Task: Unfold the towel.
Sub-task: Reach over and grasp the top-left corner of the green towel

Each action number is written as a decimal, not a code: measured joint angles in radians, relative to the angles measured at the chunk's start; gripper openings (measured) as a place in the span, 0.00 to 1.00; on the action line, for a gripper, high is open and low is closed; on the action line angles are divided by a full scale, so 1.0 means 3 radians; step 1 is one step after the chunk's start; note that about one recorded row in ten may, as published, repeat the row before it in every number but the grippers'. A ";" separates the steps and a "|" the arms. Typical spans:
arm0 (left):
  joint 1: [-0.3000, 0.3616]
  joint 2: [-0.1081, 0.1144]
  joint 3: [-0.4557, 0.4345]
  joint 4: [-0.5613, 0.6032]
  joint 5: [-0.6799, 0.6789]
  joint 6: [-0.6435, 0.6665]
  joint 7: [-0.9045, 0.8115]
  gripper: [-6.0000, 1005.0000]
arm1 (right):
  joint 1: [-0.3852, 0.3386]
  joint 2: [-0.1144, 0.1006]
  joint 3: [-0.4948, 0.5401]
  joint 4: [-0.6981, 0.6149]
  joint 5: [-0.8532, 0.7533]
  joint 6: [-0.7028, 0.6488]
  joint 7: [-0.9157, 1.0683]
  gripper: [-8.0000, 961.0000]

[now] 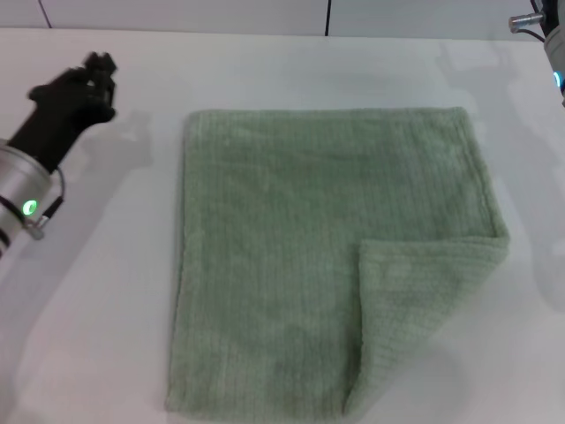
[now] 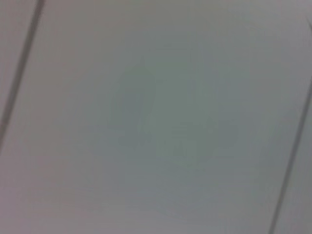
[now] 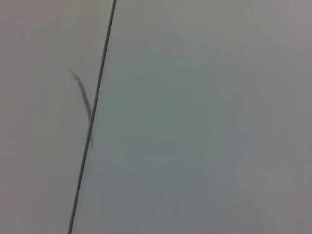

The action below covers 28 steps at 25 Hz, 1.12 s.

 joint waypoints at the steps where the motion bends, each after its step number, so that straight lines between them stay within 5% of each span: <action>1: -0.0007 -0.0003 0.0098 0.0055 0.0000 -0.0084 -0.0042 0.29 | 0.0000 0.0000 0.0000 0.0000 0.0000 0.0000 0.0000 0.81; 10: -0.0185 -0.0033 0.0689 0.0146 -0.0004 -0.0640 -0.0259 0.01 | 0.0002 0.0000 0.0000 0.0011 0.0000 0.0004 0.0000 0.81; 28: -0.0389 -0.0041 0.1106 0.0175 -0.0008 -0.1323 -0.0388 0.00 | 0.0011 0.0000 -0.0028 -0.0020 0.0000 0.0012 0.0001 0.81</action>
